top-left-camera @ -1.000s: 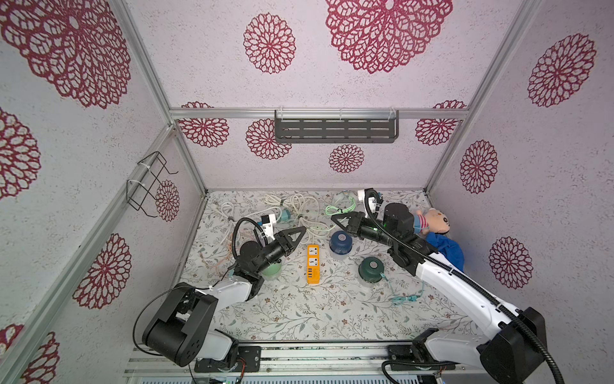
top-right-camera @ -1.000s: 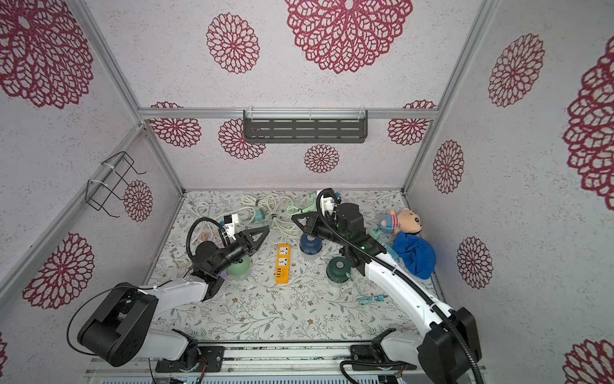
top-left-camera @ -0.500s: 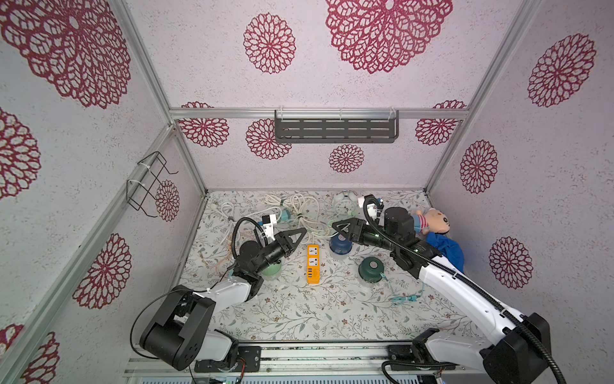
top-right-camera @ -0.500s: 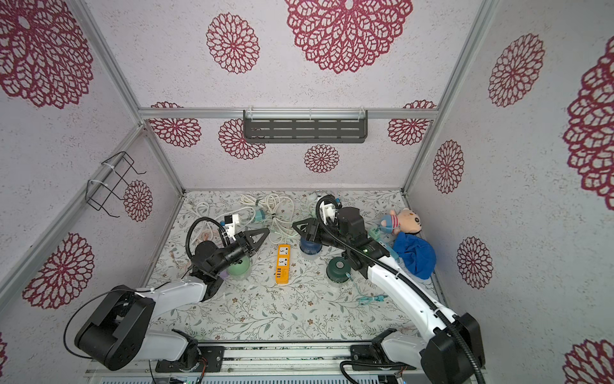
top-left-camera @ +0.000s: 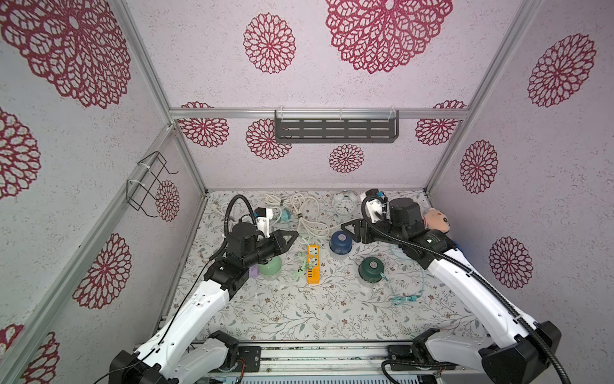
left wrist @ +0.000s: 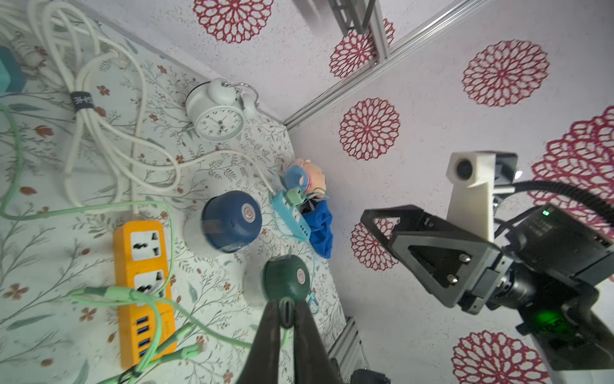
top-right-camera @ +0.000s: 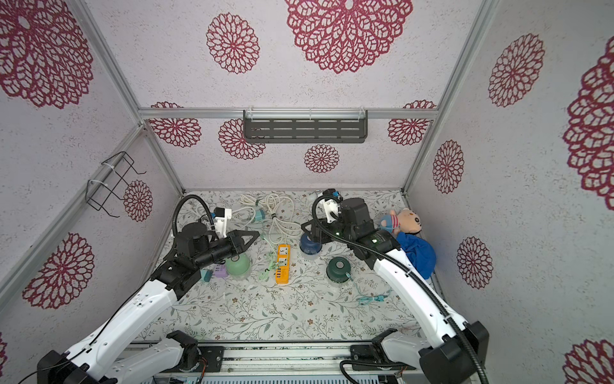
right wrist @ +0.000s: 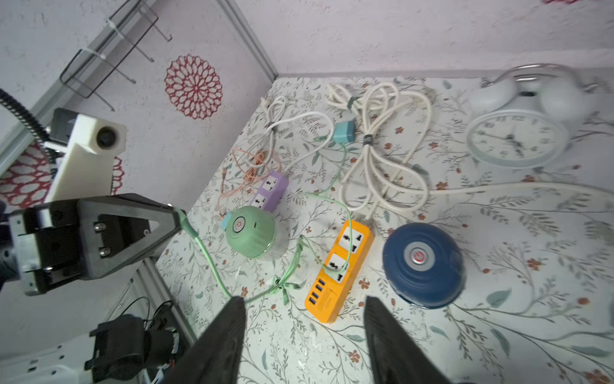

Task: Charge the cordless meat grinders
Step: Pick up the charging cable from the center of the board.

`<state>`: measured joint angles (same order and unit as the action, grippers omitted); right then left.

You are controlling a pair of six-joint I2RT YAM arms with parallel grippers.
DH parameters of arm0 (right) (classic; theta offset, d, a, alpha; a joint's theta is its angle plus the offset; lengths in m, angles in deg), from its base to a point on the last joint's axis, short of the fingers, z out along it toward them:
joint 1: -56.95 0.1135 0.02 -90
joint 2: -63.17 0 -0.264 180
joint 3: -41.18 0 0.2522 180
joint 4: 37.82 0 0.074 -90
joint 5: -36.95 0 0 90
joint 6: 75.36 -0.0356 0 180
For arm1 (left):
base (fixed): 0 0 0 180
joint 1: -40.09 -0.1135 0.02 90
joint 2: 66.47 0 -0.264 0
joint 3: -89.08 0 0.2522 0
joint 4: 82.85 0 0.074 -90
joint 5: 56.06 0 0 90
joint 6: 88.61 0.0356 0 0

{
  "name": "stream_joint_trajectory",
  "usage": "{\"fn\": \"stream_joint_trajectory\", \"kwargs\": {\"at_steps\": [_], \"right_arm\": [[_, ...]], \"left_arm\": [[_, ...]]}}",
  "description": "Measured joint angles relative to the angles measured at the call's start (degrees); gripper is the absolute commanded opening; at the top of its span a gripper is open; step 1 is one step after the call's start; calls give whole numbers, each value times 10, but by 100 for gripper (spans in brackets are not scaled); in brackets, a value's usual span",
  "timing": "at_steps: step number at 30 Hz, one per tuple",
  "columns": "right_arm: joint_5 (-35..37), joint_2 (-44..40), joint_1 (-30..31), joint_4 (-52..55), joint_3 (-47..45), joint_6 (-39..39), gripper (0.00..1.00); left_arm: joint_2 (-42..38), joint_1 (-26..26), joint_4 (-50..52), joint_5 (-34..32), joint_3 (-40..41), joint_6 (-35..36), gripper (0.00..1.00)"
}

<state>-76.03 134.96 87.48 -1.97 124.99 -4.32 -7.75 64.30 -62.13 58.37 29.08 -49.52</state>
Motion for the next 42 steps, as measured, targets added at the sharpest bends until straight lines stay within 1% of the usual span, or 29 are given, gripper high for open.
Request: {"fn": "stream_joint_trajectory", "kwargs": {"at_steps": [4, 5, 8, 9, 12, 14, 17, 18, 25, 30, 31, 32, 33, 34, 35, 36, 38, 42], "right_arm": [[-81, 52, 33, -51, -10, 4, 69], [-106, 64, 41, -66, -14, 3, 66], [-166, 97, 59, -101, -15, -3, 50], [-184, 105, 63, -109, -14, -3, 48], [-229, 128, 73, -120, -10, -1, 47], [-247, 137, 76, -120, -9, 0, 47], [-270, 144, 81, -120, -9, -2, 33], [-277, 144, 83, -122, -9, -1, 31], [-299, 145, 92, -134, -9, 3, 25], [-298, 148, 93, -137, -9, -1, 14], [-297, 148, 93, -137, -9, -2, 14], [-297, 148, 93, -137, -9, -1, 17], [-298, 148, 93, -137, -9, -1, 26], [-297, 148, 93, -138, -9, 0, 32], [-298, 148, 93, -140, -9, 0, 36], [-298, 148, 94, -142, -9, -1, 37], [-298, 148, 96, -144, -9, -2, 38], [-297, 148, 98, -145, -10, -4, 25]], "left_arm": [[-8, 0, 53, 13, 2, 20, 11], [-11, 0, 59, 19, 2, 24, 11], [-24, 0, 63, 38, 3, 34, 11], [-28, 0, 63, 45, 3, 38, 11], [-33, 0, 63, 63, 3, 45, 11], [-32, 0, 63, 74, 3, 47, 11], [-30, 0, 62, 86, 3, 47, 11], [-29, 0, 61, 89, 3, 47, 11], [-21, 0, 28, 105, 7, 38, 11], [-20, 0, 15, 111, 12, 31, 11], [-20, 0, 14, 111, 12, 29, 11], [-20, 0, 14, 111, 12, 28, 11], [-20, 0, 13, 111, 12, 28, 11], [-20, 0, 13, 111, 12, 27, 11], [-20, 0, 13, 111, 12, 27, 11], [-20, 0, 12, 111, 12, 27, 11], [-21, -1, 12, 111, 12, 26, 11], [-23, -2, 12, 110, 12, 26, 11]]}}
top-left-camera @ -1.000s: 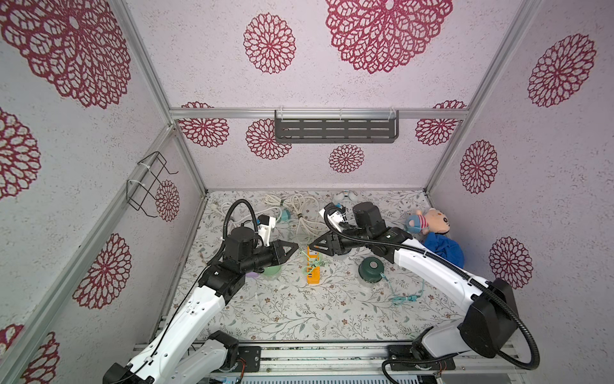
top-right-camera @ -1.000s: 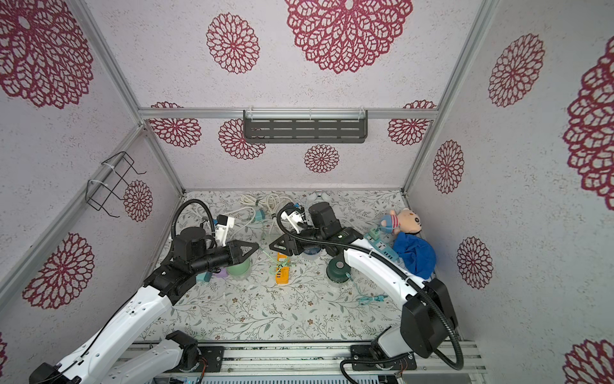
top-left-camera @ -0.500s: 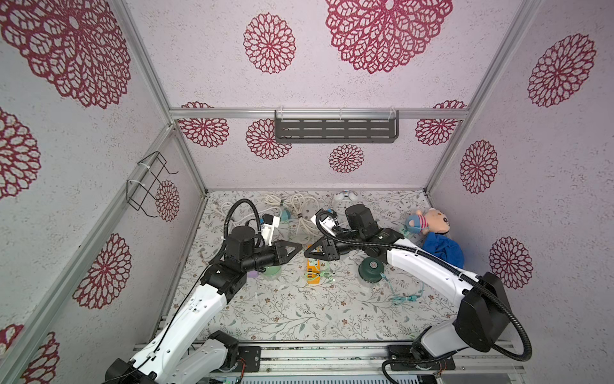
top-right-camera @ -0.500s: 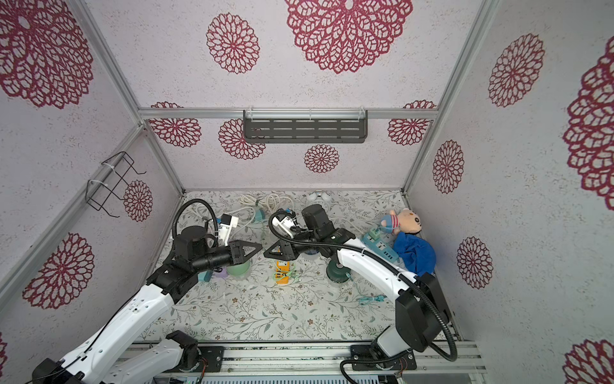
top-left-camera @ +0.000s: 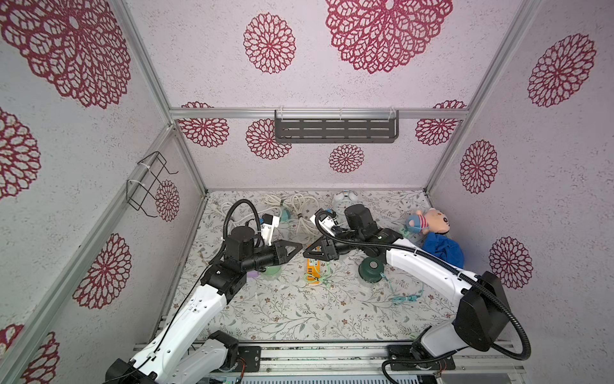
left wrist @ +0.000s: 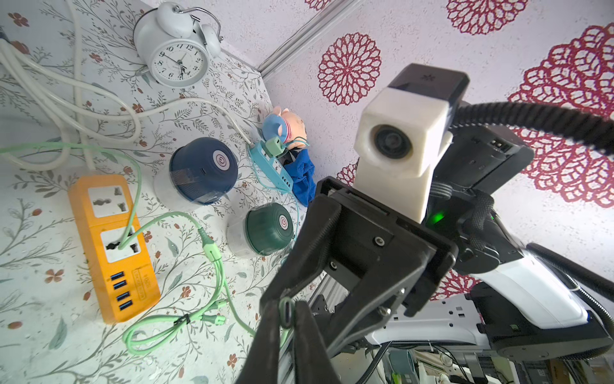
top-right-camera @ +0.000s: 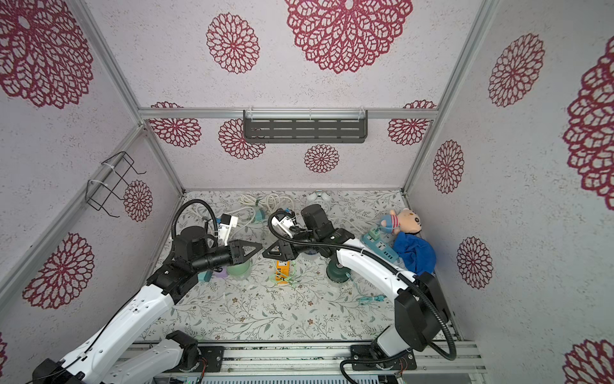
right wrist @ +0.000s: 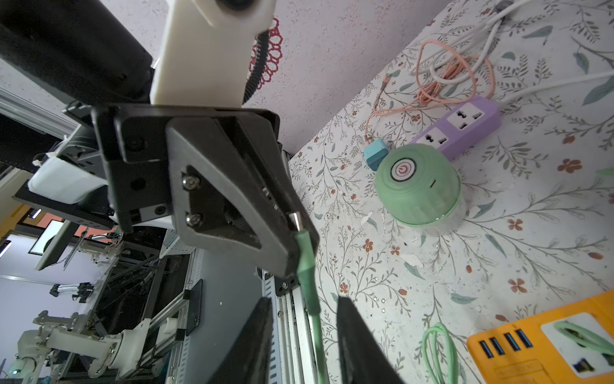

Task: Charge the cordless meat grinders
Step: Pick up the charging cable from the center of the board.

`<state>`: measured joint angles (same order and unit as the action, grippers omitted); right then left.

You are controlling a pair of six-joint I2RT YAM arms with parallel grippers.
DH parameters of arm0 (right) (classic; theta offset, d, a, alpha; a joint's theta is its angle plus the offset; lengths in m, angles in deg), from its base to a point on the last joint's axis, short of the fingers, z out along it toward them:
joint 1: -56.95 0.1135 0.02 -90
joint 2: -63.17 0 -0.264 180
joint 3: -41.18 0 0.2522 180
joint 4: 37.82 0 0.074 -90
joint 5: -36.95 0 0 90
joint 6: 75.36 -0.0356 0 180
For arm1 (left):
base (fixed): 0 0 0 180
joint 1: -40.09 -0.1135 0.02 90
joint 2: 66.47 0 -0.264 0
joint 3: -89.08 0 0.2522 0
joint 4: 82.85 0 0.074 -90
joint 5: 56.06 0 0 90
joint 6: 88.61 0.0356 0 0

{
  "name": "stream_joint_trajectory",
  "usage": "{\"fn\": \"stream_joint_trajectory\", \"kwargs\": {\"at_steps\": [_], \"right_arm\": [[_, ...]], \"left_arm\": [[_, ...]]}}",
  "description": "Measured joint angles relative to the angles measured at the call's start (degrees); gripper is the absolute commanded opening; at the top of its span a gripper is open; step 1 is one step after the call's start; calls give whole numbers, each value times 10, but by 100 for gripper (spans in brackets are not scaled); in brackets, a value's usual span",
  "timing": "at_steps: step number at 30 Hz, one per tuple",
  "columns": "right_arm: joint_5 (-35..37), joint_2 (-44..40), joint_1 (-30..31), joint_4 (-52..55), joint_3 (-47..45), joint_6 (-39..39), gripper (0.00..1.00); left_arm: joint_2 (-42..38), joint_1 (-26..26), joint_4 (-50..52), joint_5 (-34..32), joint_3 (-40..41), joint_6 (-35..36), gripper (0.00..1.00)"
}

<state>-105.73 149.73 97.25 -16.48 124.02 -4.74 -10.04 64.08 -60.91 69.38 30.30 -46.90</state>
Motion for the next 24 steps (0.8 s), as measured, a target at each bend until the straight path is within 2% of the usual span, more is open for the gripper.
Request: {"fn": "stream_joint_trajectory", "kwargs": {"at_steps": [7, 9, 10, 11, 13, 15, 17, 19, 22, 24], "right_arm": [[4, 0, 0, 0, -4, 2, 18], [4, 0, 0, 0, -4, 0, 9], [5, 0, 0, 0, -4, 0, 3], [6, 0, 0, 1, -4, -2, 0], [13, 0, 0, 1, -4, 0, 0], [32, 0, 1, 5, -4, 5, 0], [73, -1, 3, 18, -3, 17, 0], [147, -5, 9, 37, -3, 37, 0], [296, -21, 25, 52, -6, 78, 0], [388, -41, 39, 44, -22, 108, 0]], "left_arm": [[-6, -6, 0, 0, 0, 0, 12], [-8, -8, 0, 0, 0, 0, 12], [-8, -8, 0, 0, 0, -1, 17], [-8, -9, 0, 0, 0, -3, 26], [-9, -10, 0, 0, 0, -5, 67], [-10, -13, 5, -2, 0, -11, 83], [-11, -22, 23, -9, -3, -22, 83], [-11, -41, 51, -16, -9, -41, 79], [-14, -85, 57, -7, -5, -96, 73], [-15, -111, 26, 17, 13, -148, 69]]}}
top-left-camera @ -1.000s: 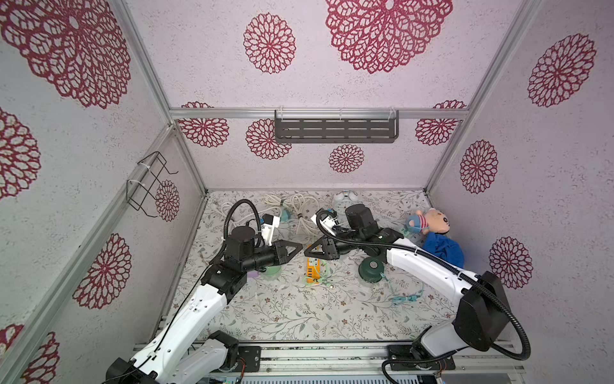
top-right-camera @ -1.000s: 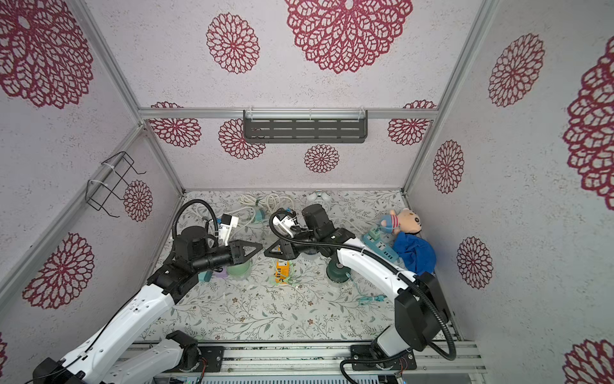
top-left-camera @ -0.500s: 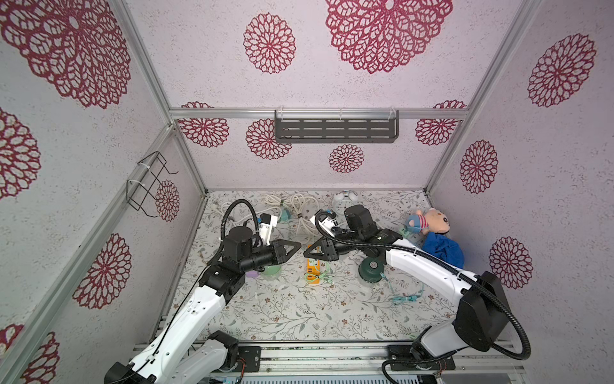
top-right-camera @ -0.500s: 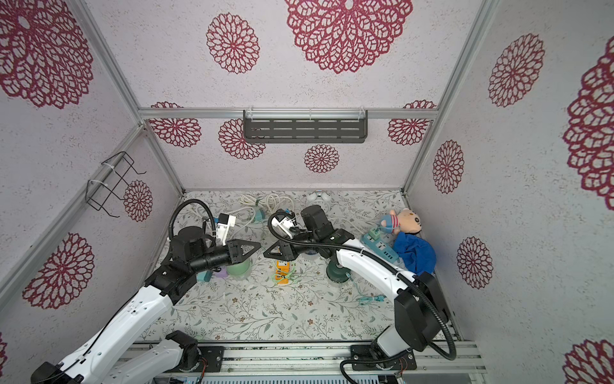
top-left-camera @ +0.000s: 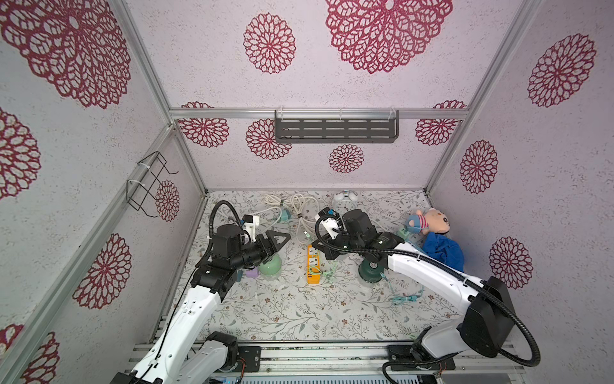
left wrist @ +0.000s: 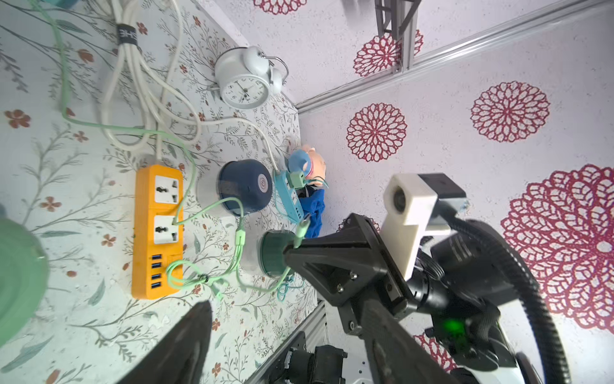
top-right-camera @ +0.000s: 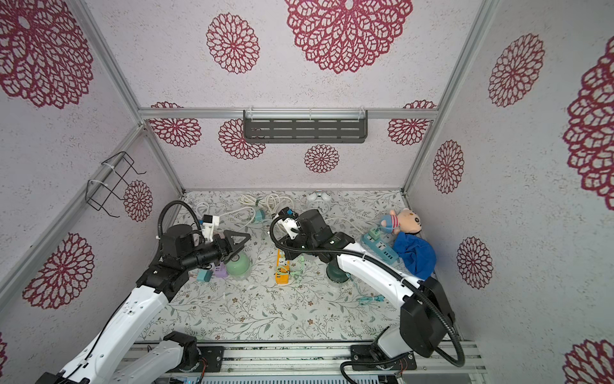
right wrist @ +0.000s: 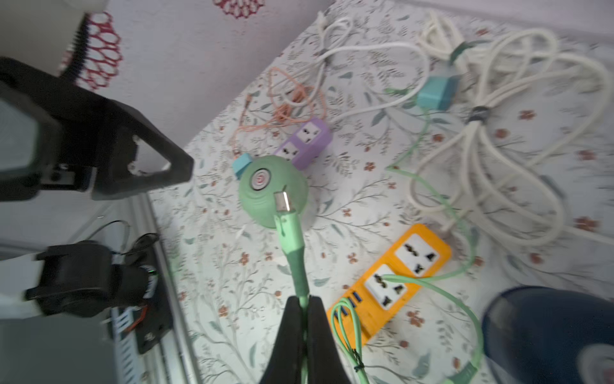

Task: Charge the cordless meat grinders
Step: Pick up the charging cable from the center of the board.

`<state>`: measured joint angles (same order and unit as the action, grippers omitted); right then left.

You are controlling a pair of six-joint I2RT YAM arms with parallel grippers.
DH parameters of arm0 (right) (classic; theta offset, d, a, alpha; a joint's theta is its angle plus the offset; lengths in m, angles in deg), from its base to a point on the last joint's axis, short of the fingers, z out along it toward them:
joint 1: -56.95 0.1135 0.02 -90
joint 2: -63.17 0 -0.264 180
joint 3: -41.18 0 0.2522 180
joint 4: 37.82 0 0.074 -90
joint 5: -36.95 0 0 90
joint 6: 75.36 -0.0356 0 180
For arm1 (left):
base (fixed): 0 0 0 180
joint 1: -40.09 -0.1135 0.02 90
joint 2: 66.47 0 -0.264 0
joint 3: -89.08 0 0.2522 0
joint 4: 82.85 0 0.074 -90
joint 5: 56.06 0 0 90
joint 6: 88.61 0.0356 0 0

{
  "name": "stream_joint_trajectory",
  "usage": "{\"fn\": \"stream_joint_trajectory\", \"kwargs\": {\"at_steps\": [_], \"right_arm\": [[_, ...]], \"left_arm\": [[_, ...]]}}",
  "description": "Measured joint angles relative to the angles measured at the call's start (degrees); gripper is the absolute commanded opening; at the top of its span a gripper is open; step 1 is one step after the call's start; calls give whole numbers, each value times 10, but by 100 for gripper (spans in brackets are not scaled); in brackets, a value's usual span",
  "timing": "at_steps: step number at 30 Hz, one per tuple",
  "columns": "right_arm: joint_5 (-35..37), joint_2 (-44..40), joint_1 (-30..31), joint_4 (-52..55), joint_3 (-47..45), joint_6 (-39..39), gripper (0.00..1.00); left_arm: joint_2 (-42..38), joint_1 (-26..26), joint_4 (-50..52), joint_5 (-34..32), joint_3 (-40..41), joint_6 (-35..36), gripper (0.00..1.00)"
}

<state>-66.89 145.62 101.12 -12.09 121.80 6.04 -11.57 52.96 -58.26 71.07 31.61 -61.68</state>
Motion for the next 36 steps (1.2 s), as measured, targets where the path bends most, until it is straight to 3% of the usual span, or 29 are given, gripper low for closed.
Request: {"fn": "stream_joint_trajectory", "kwargs": {"at_steps": [3, 8, 17, 24, 28, 36], "right_arm": [[105, -31, 16, -28, -36, 44, 0], [191, -46, 33, -68, -69, 93, 0], [237, -45, 83, -98, -71, 141, 0], [254, -37, 115, -104, -71, 166, 0], [262, -30, 122, -105, -71, 172, 0], [282, -22, 135, -110, -71, 191, 0]], "left_arm": [[15, -14, -27, 37, 19, -67, 67], [51, -14, -64, 84, 18, -145, 67], [99, -5, -202, 114, 17, -275, 74], [134, 30, -244, 115, 17, -316, 77], [154, 45, -273, 115, 17, -340, 72], [172, 60, -306, 115, 18, -367, 54]]}}
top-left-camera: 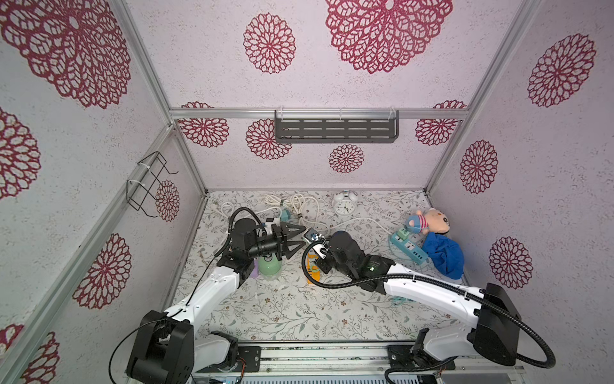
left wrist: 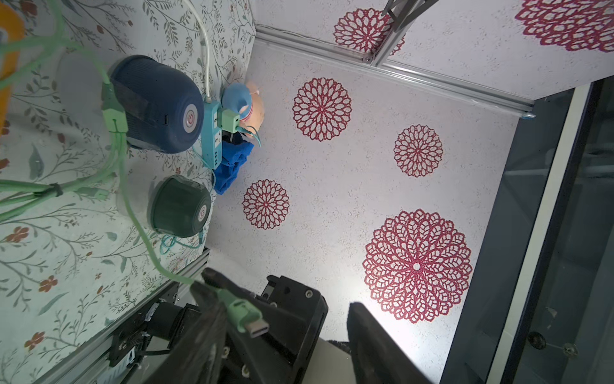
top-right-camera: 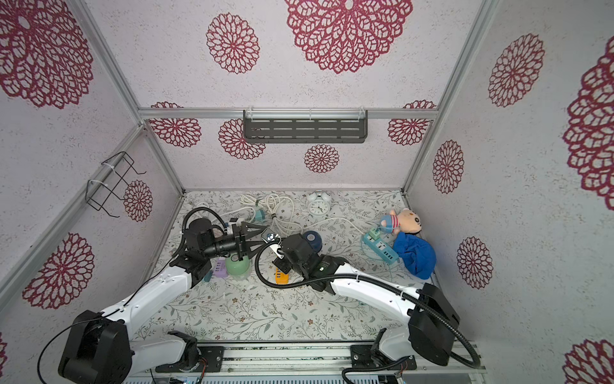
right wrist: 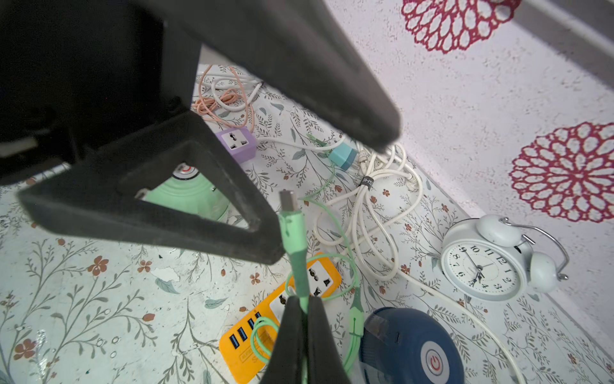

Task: Charge the cordless meat grinders
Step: Pick up the charging cable from the center of the board.

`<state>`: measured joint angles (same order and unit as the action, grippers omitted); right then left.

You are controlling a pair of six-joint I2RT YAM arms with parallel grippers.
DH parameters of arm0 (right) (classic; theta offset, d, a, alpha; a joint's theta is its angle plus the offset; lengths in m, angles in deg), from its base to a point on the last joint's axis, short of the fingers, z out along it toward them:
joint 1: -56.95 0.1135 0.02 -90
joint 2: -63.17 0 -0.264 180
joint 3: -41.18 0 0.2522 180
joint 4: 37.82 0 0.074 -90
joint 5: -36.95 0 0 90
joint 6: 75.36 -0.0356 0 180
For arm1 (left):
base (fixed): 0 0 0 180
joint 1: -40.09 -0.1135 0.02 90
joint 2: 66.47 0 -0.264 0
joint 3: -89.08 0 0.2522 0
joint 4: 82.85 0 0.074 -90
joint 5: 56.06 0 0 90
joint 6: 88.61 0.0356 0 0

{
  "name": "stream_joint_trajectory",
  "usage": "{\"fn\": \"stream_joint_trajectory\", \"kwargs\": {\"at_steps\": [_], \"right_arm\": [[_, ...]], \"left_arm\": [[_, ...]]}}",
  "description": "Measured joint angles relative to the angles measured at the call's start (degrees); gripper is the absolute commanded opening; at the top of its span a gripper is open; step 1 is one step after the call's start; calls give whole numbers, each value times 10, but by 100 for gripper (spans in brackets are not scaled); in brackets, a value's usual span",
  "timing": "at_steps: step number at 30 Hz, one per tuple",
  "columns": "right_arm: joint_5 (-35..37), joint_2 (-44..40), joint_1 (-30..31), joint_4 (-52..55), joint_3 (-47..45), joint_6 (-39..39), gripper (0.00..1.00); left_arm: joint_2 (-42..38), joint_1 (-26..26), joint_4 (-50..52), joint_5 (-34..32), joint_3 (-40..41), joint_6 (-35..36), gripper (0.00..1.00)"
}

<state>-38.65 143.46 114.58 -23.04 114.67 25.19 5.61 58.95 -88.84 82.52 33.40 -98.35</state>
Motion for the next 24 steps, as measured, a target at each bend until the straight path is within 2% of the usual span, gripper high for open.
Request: {"fn": "stream_joint_trajectory", "kwargs": {"at_steps": [7, 24], "right_arm": [[17, 3, 5, -7, 0, 10, 0], [49, 4, 14, -12, -9, 32, 0]], "left_arm": [[9, 1, -16, 0, 5, -10, 48], [23, 2, -36, 3, 25, -14, 26]]}}
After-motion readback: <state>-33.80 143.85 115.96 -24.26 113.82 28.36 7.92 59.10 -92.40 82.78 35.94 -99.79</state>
